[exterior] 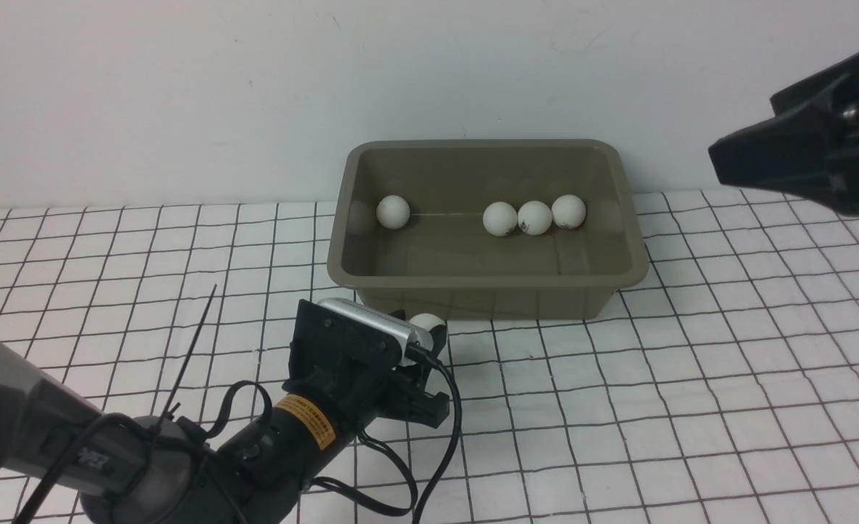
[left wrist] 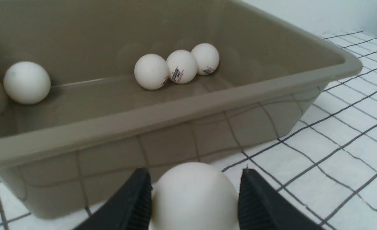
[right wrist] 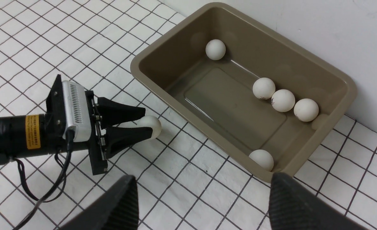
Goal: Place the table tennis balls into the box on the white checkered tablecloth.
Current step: 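Reach for and grasp a ping pong ball on the table beside the basket, then drop the ball into the bin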
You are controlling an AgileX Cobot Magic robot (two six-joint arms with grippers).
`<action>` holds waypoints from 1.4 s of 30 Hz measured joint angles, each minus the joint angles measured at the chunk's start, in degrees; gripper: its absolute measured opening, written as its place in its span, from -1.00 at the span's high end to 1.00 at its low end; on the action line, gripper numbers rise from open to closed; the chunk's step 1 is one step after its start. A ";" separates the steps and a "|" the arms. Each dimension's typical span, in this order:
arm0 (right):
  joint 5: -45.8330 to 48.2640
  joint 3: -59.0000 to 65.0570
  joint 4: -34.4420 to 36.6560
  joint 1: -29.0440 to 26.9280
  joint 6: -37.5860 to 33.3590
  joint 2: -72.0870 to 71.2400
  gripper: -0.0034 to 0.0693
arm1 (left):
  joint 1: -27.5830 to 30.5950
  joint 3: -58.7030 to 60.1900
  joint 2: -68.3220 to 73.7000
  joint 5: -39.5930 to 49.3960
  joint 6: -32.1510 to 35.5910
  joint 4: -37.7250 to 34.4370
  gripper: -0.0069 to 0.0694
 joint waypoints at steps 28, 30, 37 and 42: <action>0.00 0.00 0.52 0.00 -0.24 0.00 -0.46 | 0.00 0.50 -6.36 -0.02 -3.32 4.14 -0.01; 0.00 0.00 0.56 0.00 -0.24 0.00 -0.46 | 0.00 0.50 -8.62 -0.02 -3.51 4.30 -0.01; 0.00 0.00 0.56 0.00 -0.24 0.00 -0.46 | 0.00 0.56 -16.24 0.03 -3.51 4.35 -0.01; 0.00 0.00 0.98 0.00 -0.24 0.00 -0.46 | 0.08 -1.04 -18.53 6.11 -2.04 1.02 -0.01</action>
